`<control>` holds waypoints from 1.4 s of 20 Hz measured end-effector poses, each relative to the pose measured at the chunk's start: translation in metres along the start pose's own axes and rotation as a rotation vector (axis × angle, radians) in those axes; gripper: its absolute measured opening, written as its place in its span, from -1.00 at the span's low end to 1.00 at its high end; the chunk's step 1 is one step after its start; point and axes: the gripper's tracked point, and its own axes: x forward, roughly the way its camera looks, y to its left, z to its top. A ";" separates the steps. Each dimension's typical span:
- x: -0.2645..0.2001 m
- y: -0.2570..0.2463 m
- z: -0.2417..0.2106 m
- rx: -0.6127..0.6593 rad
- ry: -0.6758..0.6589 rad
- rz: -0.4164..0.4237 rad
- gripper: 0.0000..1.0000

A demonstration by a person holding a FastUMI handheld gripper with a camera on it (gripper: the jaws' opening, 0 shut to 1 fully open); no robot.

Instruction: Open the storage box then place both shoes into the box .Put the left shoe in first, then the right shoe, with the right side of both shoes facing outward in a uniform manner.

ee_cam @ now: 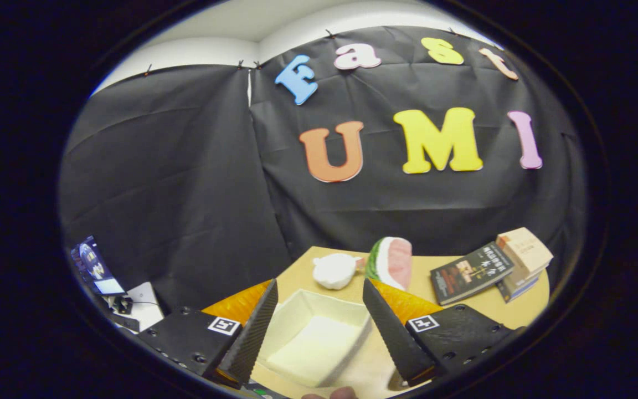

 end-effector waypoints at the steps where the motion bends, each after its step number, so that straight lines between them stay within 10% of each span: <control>1: -0.009 -0.021 -0.005 -0.003 0.002 -0.028 0.88; 10: -0.044 -0.160 -0.106 -0.017 0.155 -0.175 0.88; 21: -0.027 -0.180 -0.242 0.133 0.429 -0.165 0.88; 28: -0.001 -0.179 -0.280 0.233 0.594 -0.198 0.42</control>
